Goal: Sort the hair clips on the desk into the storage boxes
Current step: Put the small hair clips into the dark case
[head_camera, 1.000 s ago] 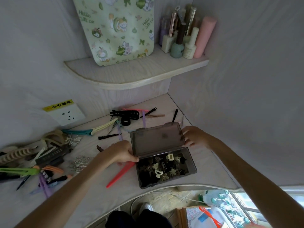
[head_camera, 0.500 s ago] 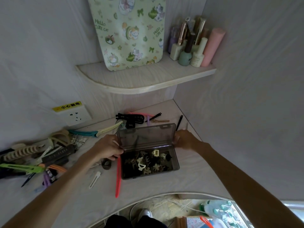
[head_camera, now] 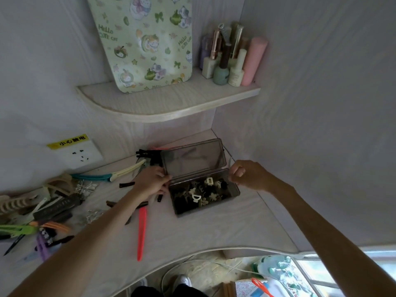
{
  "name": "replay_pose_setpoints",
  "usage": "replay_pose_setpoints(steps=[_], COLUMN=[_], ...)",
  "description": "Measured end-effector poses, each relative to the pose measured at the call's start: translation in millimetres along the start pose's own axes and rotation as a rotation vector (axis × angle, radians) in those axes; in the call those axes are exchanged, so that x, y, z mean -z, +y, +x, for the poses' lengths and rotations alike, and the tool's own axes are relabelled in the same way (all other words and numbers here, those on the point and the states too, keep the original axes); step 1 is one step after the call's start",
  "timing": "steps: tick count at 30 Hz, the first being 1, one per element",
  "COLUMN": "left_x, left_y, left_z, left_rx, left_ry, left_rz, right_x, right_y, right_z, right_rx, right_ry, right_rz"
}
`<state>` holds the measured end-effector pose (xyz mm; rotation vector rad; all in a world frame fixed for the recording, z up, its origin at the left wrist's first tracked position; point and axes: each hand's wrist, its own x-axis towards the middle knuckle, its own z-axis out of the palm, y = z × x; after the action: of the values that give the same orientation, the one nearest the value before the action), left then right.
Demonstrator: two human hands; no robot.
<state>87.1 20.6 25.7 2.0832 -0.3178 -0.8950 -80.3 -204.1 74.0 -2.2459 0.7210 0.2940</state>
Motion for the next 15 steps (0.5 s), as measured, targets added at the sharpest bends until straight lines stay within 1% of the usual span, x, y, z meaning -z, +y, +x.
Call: replay_pose_setpoints(steps=[4, 10, 13, 15], left_x=[-11.0, 0.9, 0.7, -3.0], left_y=[14.2, 13.9, 12.5, 9.0], left_z=[15.9, 25.8, 19.7, 16.7], left_rx=[-0.018, -0.037, -0.041, -0.035], left_ry=[0.086, 0.193, 0.114, 0.113], left_rz=[-0.055, -0.107, -0.032, 0.074], right_x=[-17.1, -46.0, -52.4, -54.5], right_y=[-2.7, -12.9, -25.5, -31.1], right_z=[10.1, 39.5, 52.0, 60.0], right_rx=[0.080, 0.159, 0.219, 0.251], right_ry=[0.055, 0.245, 0.319, 0.341], right_rz=[0.016, -0.031, -0.067, -0.089])
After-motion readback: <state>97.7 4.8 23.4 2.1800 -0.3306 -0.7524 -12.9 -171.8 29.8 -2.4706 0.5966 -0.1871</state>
